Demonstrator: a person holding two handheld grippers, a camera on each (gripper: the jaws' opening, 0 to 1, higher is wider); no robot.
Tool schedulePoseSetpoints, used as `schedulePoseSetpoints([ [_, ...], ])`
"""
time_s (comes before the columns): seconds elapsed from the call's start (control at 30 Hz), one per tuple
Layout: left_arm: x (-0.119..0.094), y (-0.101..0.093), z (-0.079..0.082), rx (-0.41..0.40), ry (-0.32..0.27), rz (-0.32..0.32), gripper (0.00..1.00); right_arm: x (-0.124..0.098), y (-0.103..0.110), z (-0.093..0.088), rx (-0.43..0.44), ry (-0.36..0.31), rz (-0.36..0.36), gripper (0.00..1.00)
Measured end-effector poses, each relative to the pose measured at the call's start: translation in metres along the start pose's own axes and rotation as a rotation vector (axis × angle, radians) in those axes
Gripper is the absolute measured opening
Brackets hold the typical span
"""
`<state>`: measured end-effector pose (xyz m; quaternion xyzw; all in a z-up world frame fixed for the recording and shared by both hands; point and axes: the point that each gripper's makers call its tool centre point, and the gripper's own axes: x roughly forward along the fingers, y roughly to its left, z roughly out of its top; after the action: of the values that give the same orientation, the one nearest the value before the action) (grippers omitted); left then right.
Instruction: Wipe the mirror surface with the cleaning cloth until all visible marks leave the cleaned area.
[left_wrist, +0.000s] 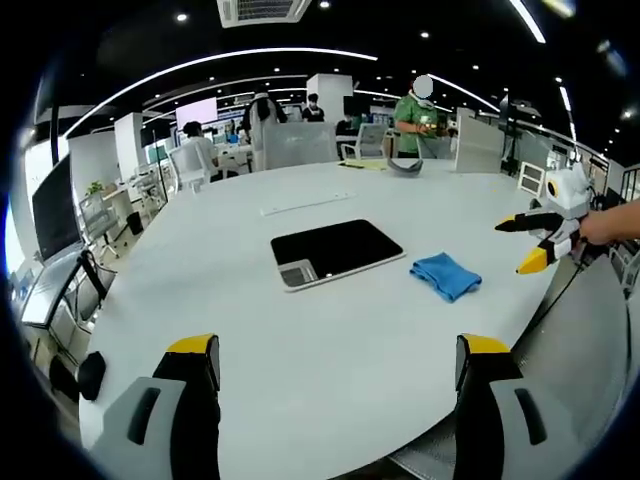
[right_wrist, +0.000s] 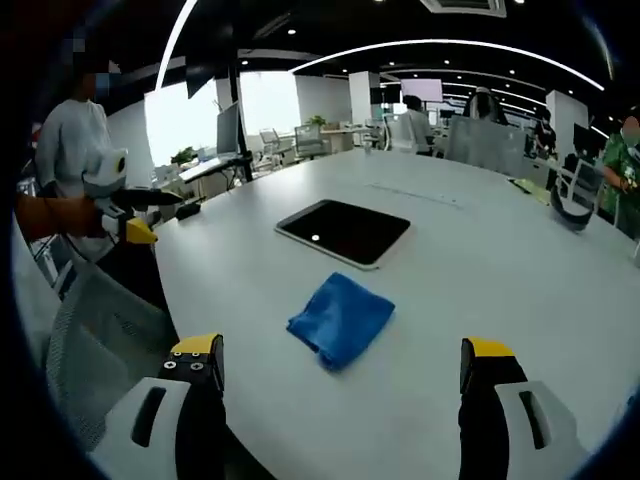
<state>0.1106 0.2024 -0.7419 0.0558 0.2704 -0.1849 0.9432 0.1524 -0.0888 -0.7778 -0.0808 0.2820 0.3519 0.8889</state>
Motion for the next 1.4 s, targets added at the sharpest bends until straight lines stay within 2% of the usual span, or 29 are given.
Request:
schedulePoseSetpoints([
  [0.43, 0.0, 0.0, 0.001, 0.01, -0.002, 0.002, 0.99, -0.003, 0.003, 0.008, -0.009, -0.023, 0.004, 0.98],
  [0.73, -0.001, -0.003, 0.001, 0.014, 0.0, 0.001, 0.99, -0.007, 0.003, 0.002, -0.009, -0.017, 0.002, 0.98],
  [1.4, -0.002, -0.004, 0.002, 0.013, 0.003, 0.006, 0.98, -0.011, -0.002, 0.003, -0.008, -0.029, -0.001, 0.98],
])
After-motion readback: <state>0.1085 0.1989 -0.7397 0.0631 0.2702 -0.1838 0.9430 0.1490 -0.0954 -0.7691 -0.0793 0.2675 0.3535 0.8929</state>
